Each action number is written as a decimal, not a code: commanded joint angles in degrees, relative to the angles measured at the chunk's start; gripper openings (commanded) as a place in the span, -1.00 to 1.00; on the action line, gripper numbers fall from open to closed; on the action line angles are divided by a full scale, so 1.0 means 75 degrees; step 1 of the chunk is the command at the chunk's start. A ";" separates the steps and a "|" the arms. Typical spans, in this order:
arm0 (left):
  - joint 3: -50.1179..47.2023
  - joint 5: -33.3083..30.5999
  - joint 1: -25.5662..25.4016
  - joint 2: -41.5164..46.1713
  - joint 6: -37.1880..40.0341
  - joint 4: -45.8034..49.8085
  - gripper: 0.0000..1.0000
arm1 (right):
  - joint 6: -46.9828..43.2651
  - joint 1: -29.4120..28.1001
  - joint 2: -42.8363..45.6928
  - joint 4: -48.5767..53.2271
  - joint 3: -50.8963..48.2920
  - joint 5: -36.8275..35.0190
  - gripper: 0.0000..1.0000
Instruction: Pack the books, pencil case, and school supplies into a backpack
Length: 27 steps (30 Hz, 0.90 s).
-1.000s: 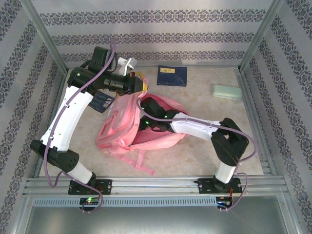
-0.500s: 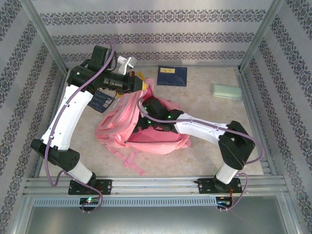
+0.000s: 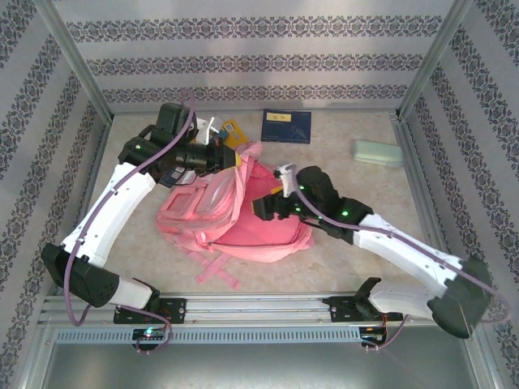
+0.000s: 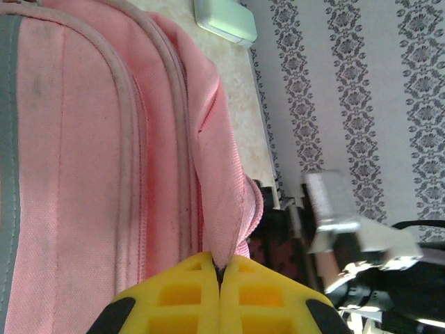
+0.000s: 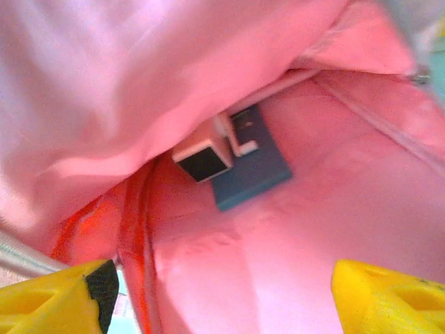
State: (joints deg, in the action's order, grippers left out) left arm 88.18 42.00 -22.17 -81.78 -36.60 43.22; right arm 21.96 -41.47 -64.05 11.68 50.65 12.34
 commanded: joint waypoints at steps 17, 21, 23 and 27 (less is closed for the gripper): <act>-0.1199 0.0363 -0.0706 -0.1342 -0.1824 -0.4586 -1.00 | 0.0828 0.4225 -0.1049 0.1022 0.1355 -0.1480 -0.97; -0.1236 0.0233 -0.0814 -0.1245 -0.1694 -0.4304 -1.00 | 0.1258 0.5282 -0.2368 0.1047 0.2192 -0.1660 -1.00; -0.1192 0.0117 -0.0817 -0.1100 -0.1454 -0.3986 -1.00 | 0.1505 0.5650 -0.3119 0.1099 0.2741 -0.1676 -1.00; -0.1012 0.0013 -0.0817 -0.0880 -0.0995 -0.3331 -1.00 | 0.1780 0.6263 -0.5228 0.2097 0.4863 -0.1723 -1.00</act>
State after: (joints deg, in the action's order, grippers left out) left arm 78.02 43.66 -28.14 -91.66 -47.53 15.66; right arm 32.51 3.70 -95.70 22.22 78.13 2.02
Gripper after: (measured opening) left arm 0.051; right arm 0.065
